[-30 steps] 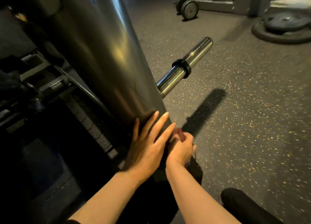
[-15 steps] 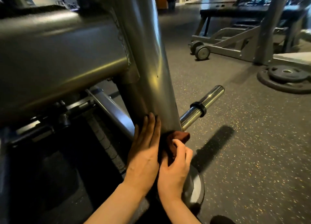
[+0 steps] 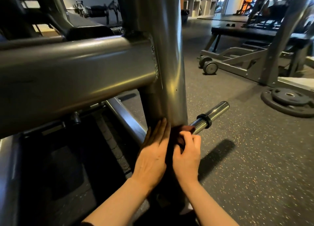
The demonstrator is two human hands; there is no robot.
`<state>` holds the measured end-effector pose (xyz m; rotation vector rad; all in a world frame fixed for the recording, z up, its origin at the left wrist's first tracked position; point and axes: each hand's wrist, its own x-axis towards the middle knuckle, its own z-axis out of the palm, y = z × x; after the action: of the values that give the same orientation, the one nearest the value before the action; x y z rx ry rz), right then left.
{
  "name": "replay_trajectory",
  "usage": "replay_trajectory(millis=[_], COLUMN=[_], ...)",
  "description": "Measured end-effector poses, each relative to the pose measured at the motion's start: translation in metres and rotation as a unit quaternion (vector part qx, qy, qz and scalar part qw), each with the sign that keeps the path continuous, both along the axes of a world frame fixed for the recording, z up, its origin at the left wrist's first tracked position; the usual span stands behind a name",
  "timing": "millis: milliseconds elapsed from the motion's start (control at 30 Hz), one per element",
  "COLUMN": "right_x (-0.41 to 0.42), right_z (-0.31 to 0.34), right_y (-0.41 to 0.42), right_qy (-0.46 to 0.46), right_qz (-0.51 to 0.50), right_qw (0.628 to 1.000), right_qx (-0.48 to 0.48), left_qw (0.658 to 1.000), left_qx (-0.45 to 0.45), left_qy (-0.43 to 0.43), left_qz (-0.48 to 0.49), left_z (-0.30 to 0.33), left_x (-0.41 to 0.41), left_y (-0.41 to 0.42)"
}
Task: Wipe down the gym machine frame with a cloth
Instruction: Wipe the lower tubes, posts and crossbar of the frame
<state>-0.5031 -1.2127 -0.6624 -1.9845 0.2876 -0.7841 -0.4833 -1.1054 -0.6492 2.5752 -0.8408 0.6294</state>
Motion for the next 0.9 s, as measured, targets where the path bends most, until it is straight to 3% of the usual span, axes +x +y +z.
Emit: replay_trajectory(millis=[100,200,300,400,500,600,700,767,900], right_x=[0.022,0.035,0.018,0.000,0.013,0.038,0.049,0.050,0.044], right_z=[0.052,0.073,0.044,0.032,0.077,0.131,0.138,0.133,0.139], right_y=[-0.002,-0.001,-0.002,0.001,0.019,0.038,0.045,0.049,0.072], right_qy=[-0.105,-0.118,-0.049,0.053,-0.071,-0.194,-0.211,-0.232,-0.240], right_qz=[0.010,0.020,0.031,0.022,0.009,0.050,0.023,0.011,0.019], right_qw=[0.993,0.989,0.993,0.997,0.997,0.976,0.971,0.969,0.970], right_qx=[-0.043,-0.087,-0.107,-0.052,-0.043,-0.086,-0.112,-0.088,-0.046], left_qw=[0.997,0.994,0.996,0.993,0.990,0.944,0.945,0.941,0.933], left_qx=[-0.076,-0.097,-0.052,-0.067,-0.091,-0.122,0.035,0.106,0.107], left_qy=[-0.013,0.007,0.035,0.071,-0.106,-0.299,-0.250,-0.216,-0.243], left_qz=[-0.002,0.049,0.064,0.067,0.018,0.064,0.207,0.238,0.243], left_z=[0.027,0.047,0.055,0.078,0.112,0.152,0.174,0.178,0.176], left_x=[0.000,0.010,0.010,-0.002,-0.011,-0.009,0.005,0.014,0.015], left_y=[-0.001,-0.004,-0.004,0.000,0.006,0.024,0.052,0.067,0.061])
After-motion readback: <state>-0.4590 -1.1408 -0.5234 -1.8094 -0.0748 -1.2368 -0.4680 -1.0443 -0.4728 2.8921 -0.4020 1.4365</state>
